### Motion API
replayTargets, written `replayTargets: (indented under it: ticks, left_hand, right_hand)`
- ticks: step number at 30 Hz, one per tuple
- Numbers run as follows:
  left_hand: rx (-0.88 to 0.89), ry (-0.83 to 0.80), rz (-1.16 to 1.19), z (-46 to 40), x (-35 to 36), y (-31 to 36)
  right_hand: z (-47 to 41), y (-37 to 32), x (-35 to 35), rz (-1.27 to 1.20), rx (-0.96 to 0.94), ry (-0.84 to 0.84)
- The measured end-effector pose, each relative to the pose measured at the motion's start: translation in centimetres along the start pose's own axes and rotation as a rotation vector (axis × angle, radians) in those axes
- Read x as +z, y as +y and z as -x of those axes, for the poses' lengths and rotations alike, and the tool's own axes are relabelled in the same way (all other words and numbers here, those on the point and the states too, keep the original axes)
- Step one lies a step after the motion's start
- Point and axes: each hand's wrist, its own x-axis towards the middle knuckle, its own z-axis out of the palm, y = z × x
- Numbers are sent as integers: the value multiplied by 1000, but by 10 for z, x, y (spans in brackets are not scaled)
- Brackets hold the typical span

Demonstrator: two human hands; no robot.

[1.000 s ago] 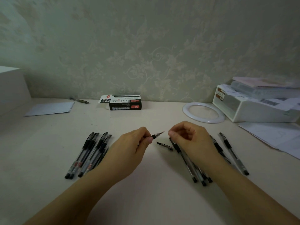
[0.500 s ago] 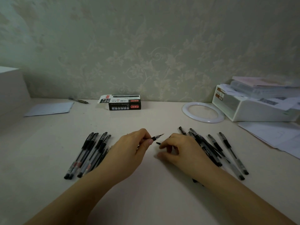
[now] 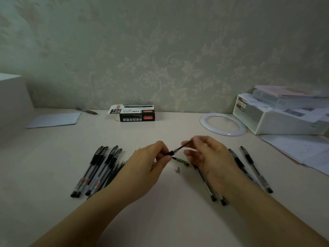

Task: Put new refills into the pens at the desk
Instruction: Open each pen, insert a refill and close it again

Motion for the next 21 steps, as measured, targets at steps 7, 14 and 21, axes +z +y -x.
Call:
replayTargets:
  ticks: [7,14,21]
  left_hand:
    - [-119,59,-97,-2,-1,-7]
    - [-413,153,-257,-1,-17,-26]
    - [-457,94,-346,0,-19,-26]
  right_hand:
    - [-17,-34,-47,483,-329,421]
    - [-23,-19,-73,1272,-319,376]
    - [-23,-17,-73,1408,-200,355]
